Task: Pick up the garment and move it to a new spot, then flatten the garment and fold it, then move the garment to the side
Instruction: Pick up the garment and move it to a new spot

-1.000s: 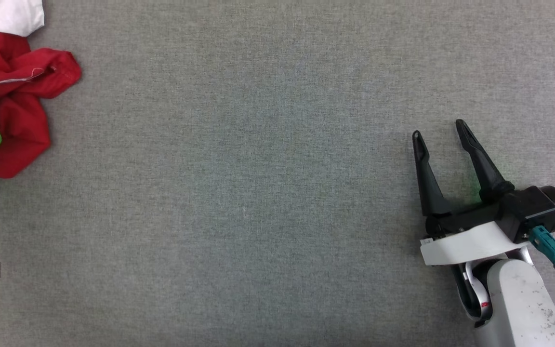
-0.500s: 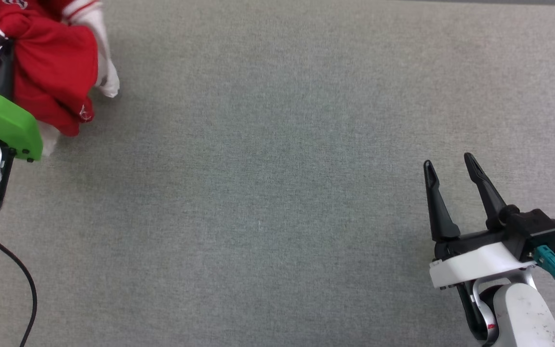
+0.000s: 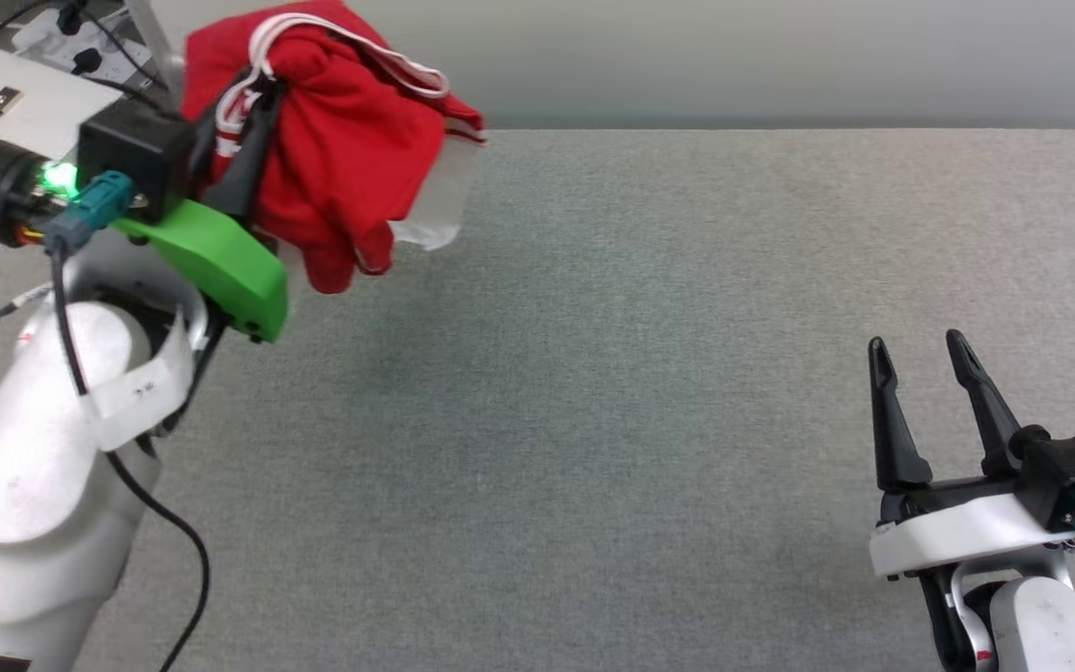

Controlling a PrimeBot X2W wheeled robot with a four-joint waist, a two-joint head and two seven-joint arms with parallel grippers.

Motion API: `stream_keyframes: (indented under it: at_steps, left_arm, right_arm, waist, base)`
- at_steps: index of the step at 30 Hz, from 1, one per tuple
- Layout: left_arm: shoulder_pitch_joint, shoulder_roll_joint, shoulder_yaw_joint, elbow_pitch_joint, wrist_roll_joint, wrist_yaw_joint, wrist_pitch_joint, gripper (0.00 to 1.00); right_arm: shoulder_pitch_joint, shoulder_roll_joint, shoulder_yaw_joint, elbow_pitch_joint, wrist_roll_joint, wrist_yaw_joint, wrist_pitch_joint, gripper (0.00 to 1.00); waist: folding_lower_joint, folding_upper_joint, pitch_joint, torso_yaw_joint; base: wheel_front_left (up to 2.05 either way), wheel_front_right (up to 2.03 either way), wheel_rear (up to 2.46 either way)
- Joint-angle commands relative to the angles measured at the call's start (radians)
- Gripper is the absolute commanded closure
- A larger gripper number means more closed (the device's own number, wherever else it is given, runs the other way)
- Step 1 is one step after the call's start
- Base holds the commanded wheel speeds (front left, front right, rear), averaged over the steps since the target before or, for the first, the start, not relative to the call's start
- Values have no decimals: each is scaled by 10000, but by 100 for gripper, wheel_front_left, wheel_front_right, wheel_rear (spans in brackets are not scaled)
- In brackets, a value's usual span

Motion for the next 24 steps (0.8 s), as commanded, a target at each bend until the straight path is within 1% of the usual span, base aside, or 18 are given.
stream_keyframes:
  at_steps: [1,5,9,10,12,16,19,21,22,23,24]
  left_arm:
    - [128,-266,-140,-156,-104,-52,95,100]
    - [243,-822,-759,-345,-189,-155,458,100]
    - [336,-1364,-1229,-175,-252,-201,542,100]
    - [381,-1576,-1373,-74,-362,-250,559,100]
    - [442,-1896,-1676,208,-450,-321,632,100]
    - [400,-2355,-2114,950,-481,-403,722,100]
    - [169,-2525,-2307,1643,-389,-456,660,100]
    - [-69,-2559,-2289,2262,-287,-418,506,100]
    - [-346,-2552,-2198,2993,-173,-311,275,89]
    - [-497,-2545,-2134,3422,-118,-240,112,63]
    - [-607,-2545,-2081,3766,-91,-193,-22,48]
  right_arm:
    - [103,-37,-88,-43,32,-9,-21,0]
    - [6,-37,-360,-67,-31,-9,-21,0]
    - [-76,-37,-672,-147,-46,-9,-21,0]
    - [-85,-37,-763,-172,-38,-9,-21,0]
    - [-103,-37,-892,-216,-46,-9,-21,0]
    - [-215,-37,-1025,-276,-73,-9,-21,0]
    - [-340,-37,-1015,-325,3,-9,-21,0]
    - [-414,-37,-943,-329,72,-9,-21,0]
    - [-479,-37,-837,-302,122,-9,-21,0]
    - [-513,-37,-762,-274,139,-9,-21,0]
    - [-537,-37,-701,-255,147,-9,-21,0]
  waist:
    - [1,107,-295,-548]
    - [1,107,-255,-1010]
    - [1,107,-142,-1434]
    - [1,107,-99,-1537]
    - [1,107,37,-1746]
    - [1,107,428,-2064]
    - [1,107,790,-2252]
    - [1,107,1049,-2361]
    - [1,107,1271,-2430]
    - [1,107,1366,-2461]
    - [1,107,1431,-2479]
  base:
    - [0,0,0]
    - [0,0,0]
    - [0,0,0]
    - [0,0,0]
    - [0,0,0]
    - [0,0,0]
    - [0,0,0]
    - [0,0,0]
    - [0,0,0]
    - [0,0,0]
    - [0,0,0]
